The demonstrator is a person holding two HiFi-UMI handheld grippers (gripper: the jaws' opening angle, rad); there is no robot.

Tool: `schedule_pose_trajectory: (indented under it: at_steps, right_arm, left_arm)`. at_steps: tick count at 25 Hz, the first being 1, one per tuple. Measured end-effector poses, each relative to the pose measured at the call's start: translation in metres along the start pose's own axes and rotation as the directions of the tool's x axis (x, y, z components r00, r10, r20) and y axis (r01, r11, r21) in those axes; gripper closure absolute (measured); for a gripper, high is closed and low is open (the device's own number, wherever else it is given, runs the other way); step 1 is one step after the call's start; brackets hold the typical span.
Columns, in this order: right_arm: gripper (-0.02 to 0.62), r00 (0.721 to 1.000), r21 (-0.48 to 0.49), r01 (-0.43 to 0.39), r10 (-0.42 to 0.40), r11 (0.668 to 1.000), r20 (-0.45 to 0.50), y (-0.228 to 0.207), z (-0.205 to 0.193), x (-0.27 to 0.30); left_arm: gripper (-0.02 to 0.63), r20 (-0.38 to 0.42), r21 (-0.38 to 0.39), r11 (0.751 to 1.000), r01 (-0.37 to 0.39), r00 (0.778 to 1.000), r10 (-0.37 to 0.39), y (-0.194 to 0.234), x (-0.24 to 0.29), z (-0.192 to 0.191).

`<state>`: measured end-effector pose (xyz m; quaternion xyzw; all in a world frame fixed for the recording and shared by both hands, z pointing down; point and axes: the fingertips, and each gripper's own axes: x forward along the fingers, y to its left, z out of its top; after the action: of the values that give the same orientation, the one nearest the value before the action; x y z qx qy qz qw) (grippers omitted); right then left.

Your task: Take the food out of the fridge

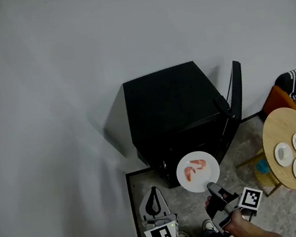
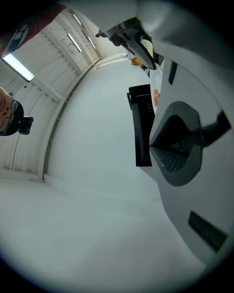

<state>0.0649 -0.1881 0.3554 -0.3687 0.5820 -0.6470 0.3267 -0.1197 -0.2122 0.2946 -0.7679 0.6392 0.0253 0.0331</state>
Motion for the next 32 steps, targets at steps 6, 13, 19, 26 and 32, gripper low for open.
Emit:
schedule_pose_trajectory:
  at_steps: [6,13,19,26,32]
  right_arm:
    - [0.563,1.0,-0.007,-0.025,0.025,1.0,-0.014,0.025,-0.002,-0.003]
    - [0.563,0.999,-0.017,-0.04,0.04,0.999,-0.032,0.048,-0.012,-0.012]
    - [0.563,0.999,-0.01,-0.027,0.026,1.0,-0.036,0.051,-0.019,-0.021]
    - [0.563,0.999,0.0,-0.028,0.028,1.0,-0.047,0.053,-0.028,-0.025]
    - [0.563,0.998,0.01,-0.036,0.037,0.999,-0.049,0.055,-0.033,-0.025]
  left_arm:
    - [0.593,0.015,-0.014,1.0,-0.006,1.0,0.006,0.0,0.002,0.016]
    - [0.594,0.026,-0.008,1.0,0.007,1.0,-0.006,-0.003,0.001,0.028]
    - [0.594,0.038,-0.001,1.0,-0.002,0.999,0.003,0.003,0.001,0.034]
    - [0.594,0.01,0.074,0.997,0.006,1.0,-0.007,0.012,-0.005,0.032]
    - [0.594,0.004,0.068,0.998,0.003,1.0,-0.004,0.014,-0.011,0.029]
